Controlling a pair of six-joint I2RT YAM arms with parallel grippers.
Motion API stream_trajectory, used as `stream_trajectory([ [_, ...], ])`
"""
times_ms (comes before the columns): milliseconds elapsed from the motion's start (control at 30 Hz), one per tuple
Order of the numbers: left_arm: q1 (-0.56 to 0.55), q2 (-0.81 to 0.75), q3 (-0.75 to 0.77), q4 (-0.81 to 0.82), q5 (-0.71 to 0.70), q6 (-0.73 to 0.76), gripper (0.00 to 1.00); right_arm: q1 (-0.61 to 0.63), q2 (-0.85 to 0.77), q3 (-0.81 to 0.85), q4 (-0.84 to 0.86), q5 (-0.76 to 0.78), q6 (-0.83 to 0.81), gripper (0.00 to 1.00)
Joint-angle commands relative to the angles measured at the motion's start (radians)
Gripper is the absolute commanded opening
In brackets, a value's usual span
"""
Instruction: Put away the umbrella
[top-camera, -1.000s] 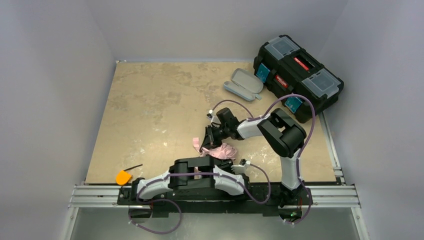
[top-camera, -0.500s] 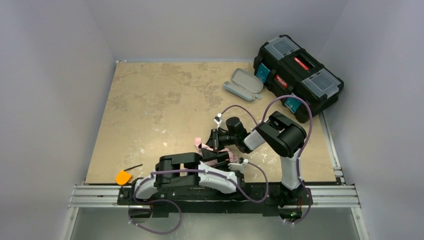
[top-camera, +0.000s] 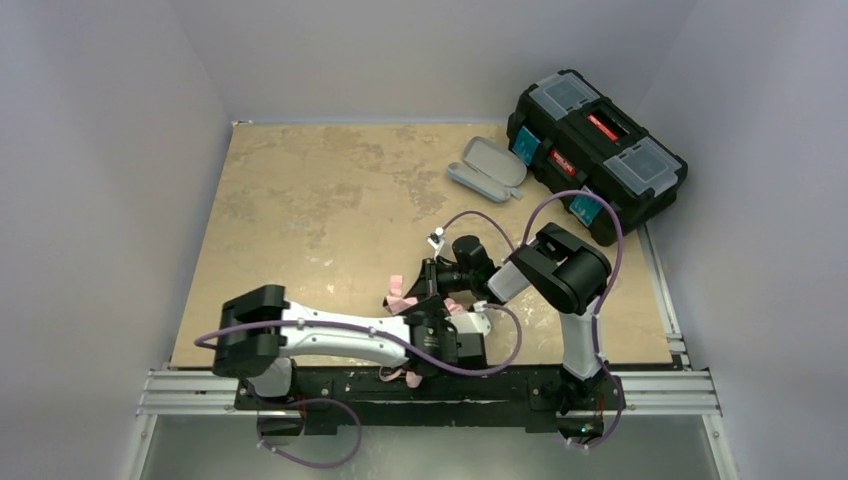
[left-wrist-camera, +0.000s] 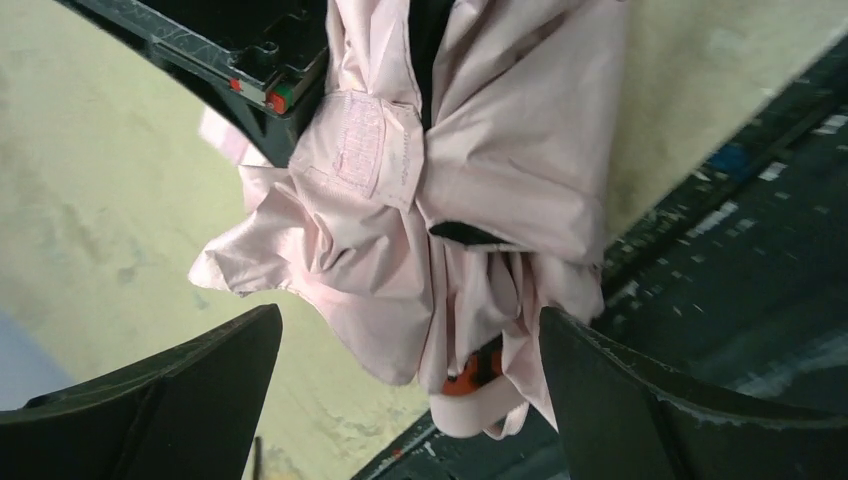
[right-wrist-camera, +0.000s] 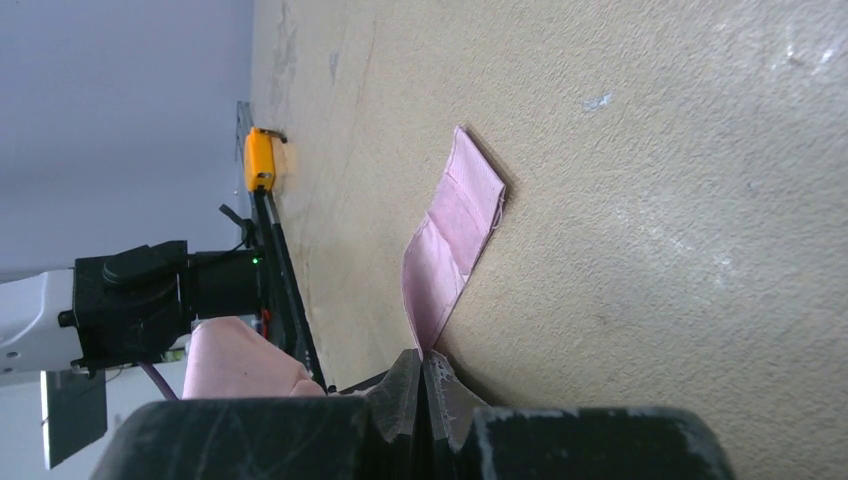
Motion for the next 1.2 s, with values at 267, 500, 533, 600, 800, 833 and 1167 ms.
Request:
stream_trajectory([
  [267,0.248,-0.339,-0.105,0.131,0.476,0.142,1.0,0.012,0.079,-0.016,-0.251,0.161,-0.11,0.0],
  [500,0.388,-0.341,-0.257,0.284,0.624,0.124,1.0,0.01,0.07,-0.01,-0.254,0.151,-0.106,0.0],
  [533,0.41,-0.328,-0.277,0.322,0.651,0.116,1.0,0.011,0.07,-0.006,-0.257,0.151,-0.106,0.0],
  [600,0.432,-0.291,-0.312,0.393,0.737,0.103,1.0,0.012,0.072,-0.001,-0.266,0.147,-0.109,0.0],
  [800,0.438,-0.108,-0.357,0.545,0.813,0.071,1.0,0.011,0.068,0.007,-0.277,0.147,-0.112,0.0],
  [833,0.437,-0.086,-0.364,0.563,0.811,0.06,1.0,0.012,0.07,0.008,-0.277,0.147,-0.111,0.0],
  [1167,0.383,-0.038,-0.36,0.512,0.584,0.031,0.02,0.01,0.06,0.078,-0.352,0.121,-0.13,0.0],
])
